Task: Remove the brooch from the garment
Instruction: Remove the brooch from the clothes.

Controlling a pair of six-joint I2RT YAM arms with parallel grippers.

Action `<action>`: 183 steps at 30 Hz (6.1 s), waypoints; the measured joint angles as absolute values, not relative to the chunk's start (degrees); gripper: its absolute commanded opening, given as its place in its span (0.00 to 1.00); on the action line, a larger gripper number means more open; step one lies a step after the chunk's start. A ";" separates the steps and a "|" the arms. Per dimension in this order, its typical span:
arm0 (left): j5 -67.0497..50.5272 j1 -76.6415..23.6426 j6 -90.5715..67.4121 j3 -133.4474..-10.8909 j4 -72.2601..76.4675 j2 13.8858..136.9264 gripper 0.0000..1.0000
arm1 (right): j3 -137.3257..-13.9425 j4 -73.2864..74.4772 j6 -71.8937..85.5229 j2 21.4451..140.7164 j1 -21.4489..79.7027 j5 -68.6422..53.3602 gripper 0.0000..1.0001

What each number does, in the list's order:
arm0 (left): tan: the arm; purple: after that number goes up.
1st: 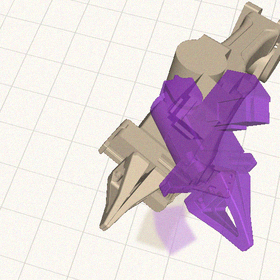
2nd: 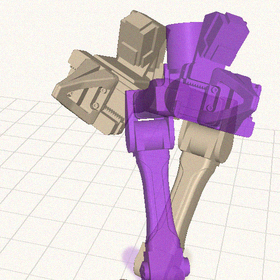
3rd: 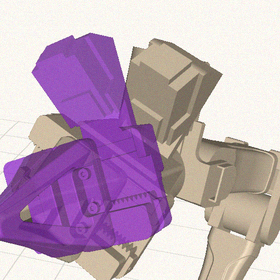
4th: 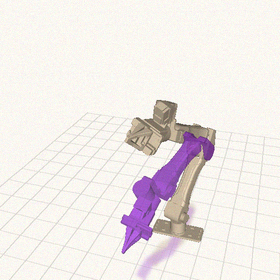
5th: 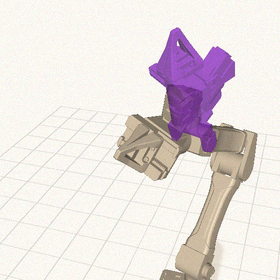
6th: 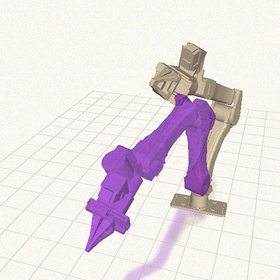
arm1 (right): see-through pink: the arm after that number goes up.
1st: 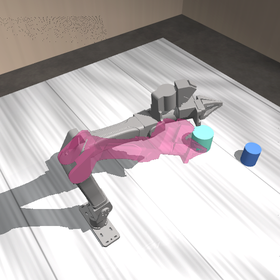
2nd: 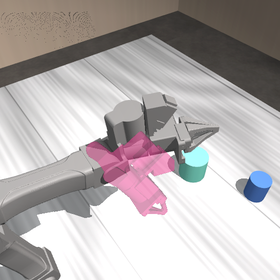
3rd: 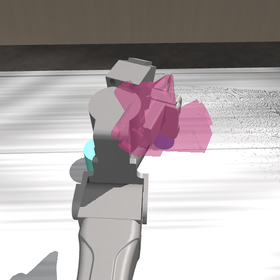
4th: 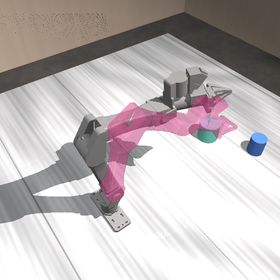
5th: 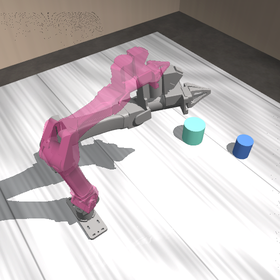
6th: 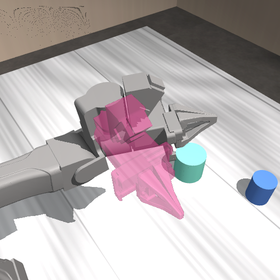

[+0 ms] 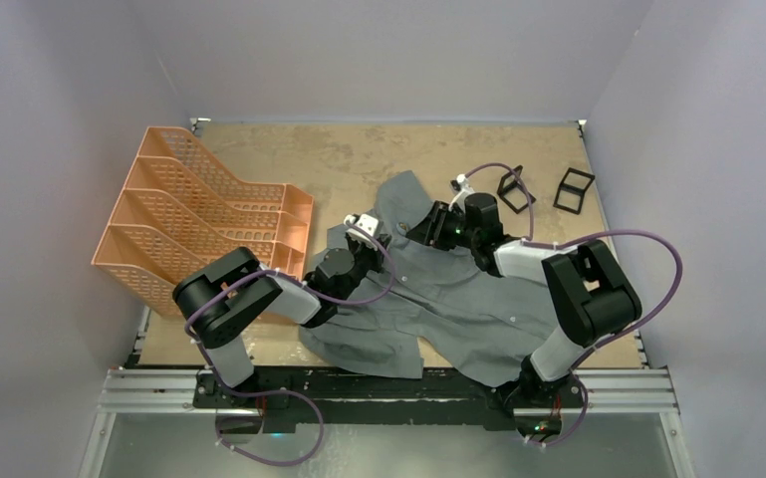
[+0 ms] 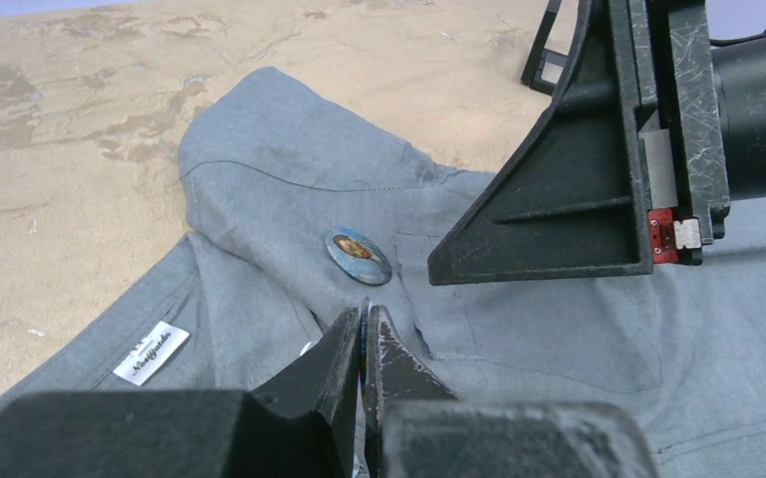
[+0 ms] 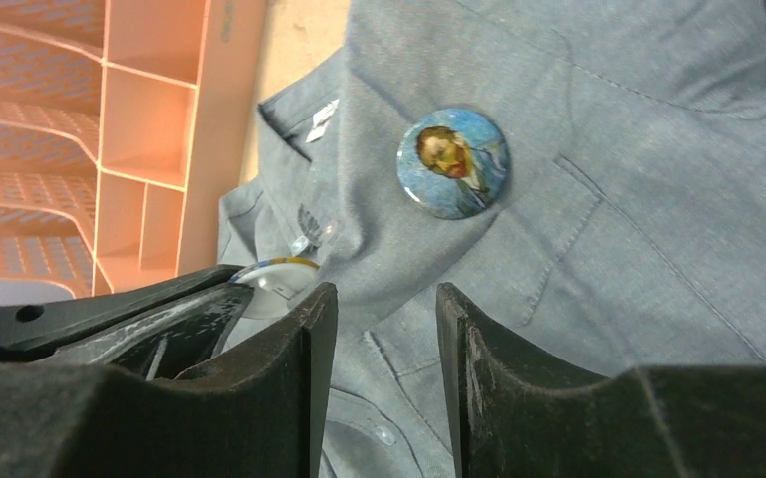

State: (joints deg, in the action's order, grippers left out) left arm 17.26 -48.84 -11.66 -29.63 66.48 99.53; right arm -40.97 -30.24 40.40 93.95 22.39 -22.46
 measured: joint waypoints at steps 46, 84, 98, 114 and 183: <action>16.56 -48.84 -15.57 -29.10 64.95 98.37 0.00 | -33.41 -56.38 35.03 99.57 23.77 -28.32 0.52; 16.71 -48.82 -21.78 -28.49 65.04 96.66 0.00 | -21.28 -88.92 16.84 111.79 33.85 -16.38 0.77; 16.69 -48.82 -22.02 -28.49 65.23 96.07 0.00 | -21.02 -88.60 16.03 106.65 34.30 -17.50 0.75; 16.08 -48.82 -23.55 -28.10 66.74 95.96 0.00 | -23.57 -88.18 15.35 107.61 34.61 -17.37 0.66; 14.72 -48.88 -26.35 -30.13 53.45 92.36 0.00 | -24.43 -86.87 14.22 107.61 34.98 -20.14 0.42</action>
State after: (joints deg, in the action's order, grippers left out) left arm 14.72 -48.88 -26.35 -30.13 53.45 92.36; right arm -24.43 -86.87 14.22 107.61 34.98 -20.14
